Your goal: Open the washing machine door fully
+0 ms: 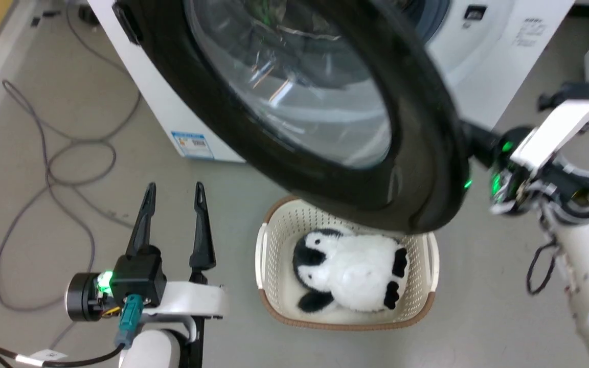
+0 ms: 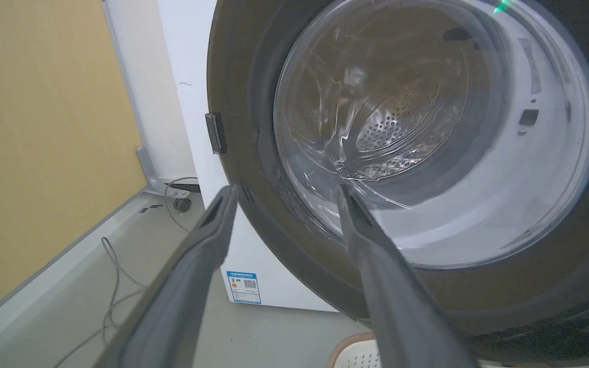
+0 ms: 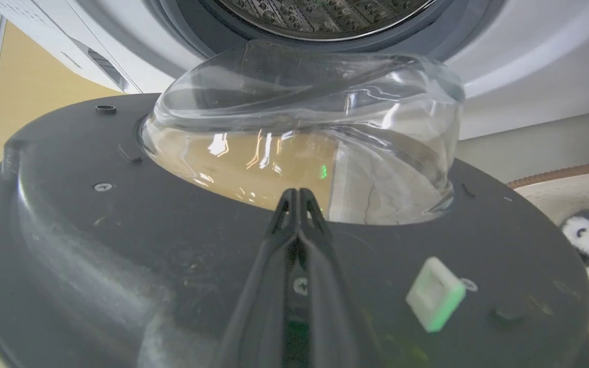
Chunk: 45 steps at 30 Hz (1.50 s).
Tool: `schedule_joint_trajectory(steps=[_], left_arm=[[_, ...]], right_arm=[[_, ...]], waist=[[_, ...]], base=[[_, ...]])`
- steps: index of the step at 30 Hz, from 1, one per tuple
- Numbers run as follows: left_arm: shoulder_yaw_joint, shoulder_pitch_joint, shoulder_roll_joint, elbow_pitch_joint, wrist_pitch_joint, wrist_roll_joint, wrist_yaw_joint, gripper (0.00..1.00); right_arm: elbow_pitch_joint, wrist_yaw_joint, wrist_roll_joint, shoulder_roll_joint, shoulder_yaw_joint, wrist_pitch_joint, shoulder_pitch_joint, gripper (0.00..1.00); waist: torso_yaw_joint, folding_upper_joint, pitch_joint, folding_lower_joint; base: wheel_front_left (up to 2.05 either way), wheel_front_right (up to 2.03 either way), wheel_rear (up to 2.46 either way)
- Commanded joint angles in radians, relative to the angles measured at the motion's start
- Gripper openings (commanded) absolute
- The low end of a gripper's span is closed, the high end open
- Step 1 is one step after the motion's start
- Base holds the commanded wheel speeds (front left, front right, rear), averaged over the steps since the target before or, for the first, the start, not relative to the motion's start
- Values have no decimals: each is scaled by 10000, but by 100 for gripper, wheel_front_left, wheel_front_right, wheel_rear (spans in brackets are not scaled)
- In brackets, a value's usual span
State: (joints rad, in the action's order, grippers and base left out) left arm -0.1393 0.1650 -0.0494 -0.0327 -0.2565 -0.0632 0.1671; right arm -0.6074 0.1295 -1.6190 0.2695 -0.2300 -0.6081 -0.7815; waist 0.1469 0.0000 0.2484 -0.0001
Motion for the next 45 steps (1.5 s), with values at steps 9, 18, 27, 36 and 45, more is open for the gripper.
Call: schedule_joint_trajectory(steps=[9, 18, 27, 36, 45], left_arm=[[144, -502, -8, -186, -53, 158, -172, 100], [219, -833, -8, -302, -53, 195, -258, 100], [358, -1191, -8, -445, -53, 281, -340, 100], [504, -1512, -8, -550, -53, 316, -346, 100], [674, -1771, -9, -574, -53, 340, -351, 100]], right_arm=[[1166, 12, 29, -450, -563, -531, 1690, 0], [2305, 12, -124, -1032, -967, -798, 3090, 0], [3350, 12, 131, -1462, -1741, -996, 4456, 0], [4214, 12, 435, -1660, -2029, -557, 5485, 0], [5514, 12, 1998, -1260, -951, 2327, 5824, 0]], waist=[[-153, 0, -788, 1], [-244, 0, -1241, 1], [-175, 0, -1765, 1], [-221, 0, -2170, 1], [-402, 0, -2437, 1]], base=[[0, 0, 0], [0, 0, 0], [0, 0, 0], [0, 0, 0], [0, 0, 0]])
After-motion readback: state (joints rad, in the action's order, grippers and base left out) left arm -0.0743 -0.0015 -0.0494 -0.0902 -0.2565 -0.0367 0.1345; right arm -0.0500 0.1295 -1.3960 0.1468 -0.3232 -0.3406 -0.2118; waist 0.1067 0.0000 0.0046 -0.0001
